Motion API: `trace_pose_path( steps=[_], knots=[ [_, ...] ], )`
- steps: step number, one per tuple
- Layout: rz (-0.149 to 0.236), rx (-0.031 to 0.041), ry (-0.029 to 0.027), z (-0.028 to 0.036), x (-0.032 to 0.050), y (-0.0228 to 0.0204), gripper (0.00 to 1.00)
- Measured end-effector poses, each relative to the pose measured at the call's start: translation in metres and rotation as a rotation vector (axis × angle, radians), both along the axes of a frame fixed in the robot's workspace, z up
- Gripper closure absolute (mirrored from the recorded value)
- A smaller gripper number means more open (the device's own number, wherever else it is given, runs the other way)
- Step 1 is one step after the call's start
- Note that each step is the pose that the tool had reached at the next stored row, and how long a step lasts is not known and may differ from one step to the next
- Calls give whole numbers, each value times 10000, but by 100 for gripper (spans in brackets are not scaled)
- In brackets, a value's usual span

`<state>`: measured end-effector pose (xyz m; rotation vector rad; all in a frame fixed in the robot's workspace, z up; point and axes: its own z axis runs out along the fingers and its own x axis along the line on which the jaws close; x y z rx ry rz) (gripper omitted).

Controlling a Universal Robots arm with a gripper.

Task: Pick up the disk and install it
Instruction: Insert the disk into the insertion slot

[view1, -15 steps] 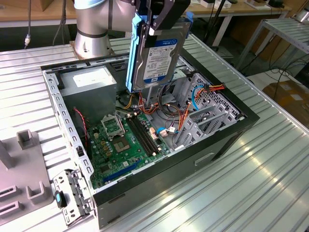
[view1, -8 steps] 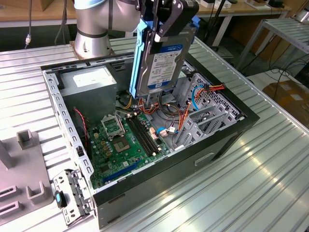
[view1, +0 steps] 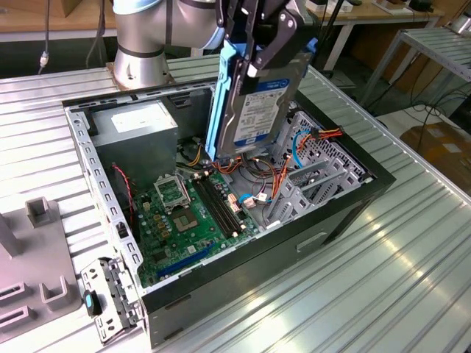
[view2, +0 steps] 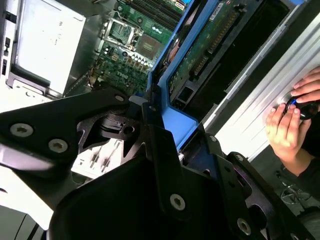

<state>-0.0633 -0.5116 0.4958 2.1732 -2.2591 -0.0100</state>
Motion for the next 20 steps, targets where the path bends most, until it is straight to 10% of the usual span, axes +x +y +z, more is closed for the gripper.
trace_pose_path(
  steps=[16,20],
  knots=[
    [0,0,27,-54,374,-186,63],
    [-5,-1,28,-67,425,-298,63]
  ],
)
